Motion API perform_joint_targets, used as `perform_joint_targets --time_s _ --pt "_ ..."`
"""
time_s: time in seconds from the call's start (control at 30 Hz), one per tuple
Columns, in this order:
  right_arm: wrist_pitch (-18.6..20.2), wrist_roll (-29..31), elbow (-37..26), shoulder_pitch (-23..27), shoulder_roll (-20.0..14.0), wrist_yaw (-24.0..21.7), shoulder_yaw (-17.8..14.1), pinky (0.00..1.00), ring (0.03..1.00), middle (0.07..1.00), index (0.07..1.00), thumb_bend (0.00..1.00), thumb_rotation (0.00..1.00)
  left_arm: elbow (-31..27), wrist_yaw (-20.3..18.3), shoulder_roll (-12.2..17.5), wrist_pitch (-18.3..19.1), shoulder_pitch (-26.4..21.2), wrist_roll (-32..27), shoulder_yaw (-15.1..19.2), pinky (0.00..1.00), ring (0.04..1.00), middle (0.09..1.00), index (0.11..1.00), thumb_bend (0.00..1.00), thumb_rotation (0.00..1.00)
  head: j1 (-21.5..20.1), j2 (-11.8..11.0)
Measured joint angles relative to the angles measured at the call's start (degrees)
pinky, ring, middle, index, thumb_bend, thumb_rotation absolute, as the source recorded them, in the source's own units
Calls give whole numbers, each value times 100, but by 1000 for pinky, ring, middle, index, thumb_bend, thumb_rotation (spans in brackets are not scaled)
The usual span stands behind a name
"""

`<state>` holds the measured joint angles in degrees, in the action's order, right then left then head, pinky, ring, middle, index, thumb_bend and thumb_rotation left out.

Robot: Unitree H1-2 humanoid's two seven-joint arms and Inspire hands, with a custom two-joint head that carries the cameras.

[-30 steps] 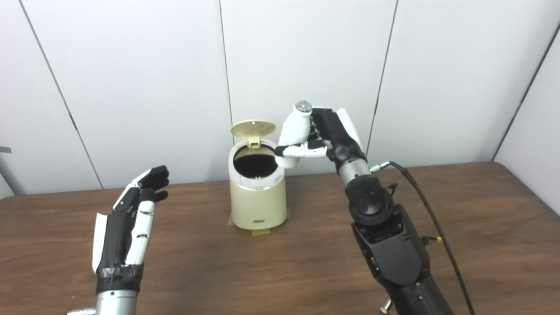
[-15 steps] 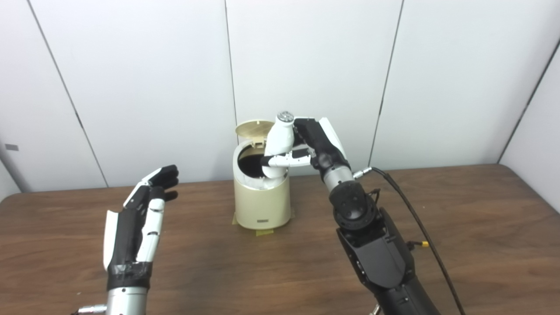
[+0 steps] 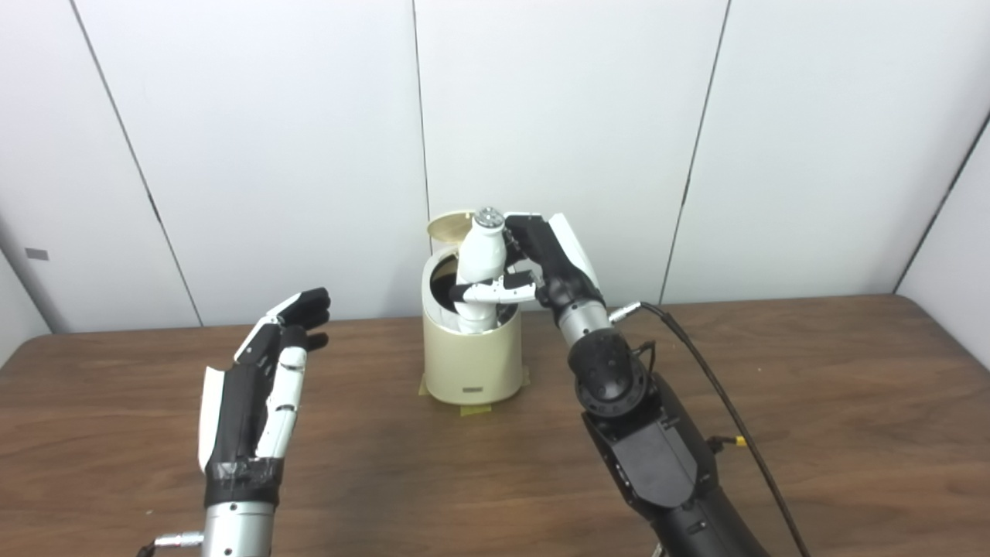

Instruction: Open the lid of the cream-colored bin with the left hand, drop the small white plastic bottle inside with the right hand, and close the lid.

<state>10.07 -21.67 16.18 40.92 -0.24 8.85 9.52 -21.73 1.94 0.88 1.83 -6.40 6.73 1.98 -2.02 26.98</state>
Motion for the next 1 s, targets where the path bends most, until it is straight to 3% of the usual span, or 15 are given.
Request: perform_joint_targets --time_s 0.3,0.53,0.7,0.83,1.0 --pt "-758 -10 405 56 55 456 -52 367 442 490 477 520 0 -3 3 -23 0 1 32 -25 758 805 808 794 314 816 9 -9" --pt "-1249 -9 810 170 109 709 -84 357 438 499 478 519 0 -19 3 -40 0 5 90 -27 759 802 806 792 319 806 18 0" --pt "-1444 -16 980 188 96 728 -79 497 468 487 470 519 0 -23 2 -43 0 5 97 -30 755 801 804 789 331 797 26 26" --pt "-1536 -21 1047 187 74 728 -65 355 449 505 469 518 0 -35 2 -44 1 5 99 -30 751 801 803 789 328 794 35 26" --pt "-1809 -87 1057 175 9 733 -1 357 453 534 476 500 0 -55 2 -43 1 5 120 -30 751 800 802 789 315 808 18 44"
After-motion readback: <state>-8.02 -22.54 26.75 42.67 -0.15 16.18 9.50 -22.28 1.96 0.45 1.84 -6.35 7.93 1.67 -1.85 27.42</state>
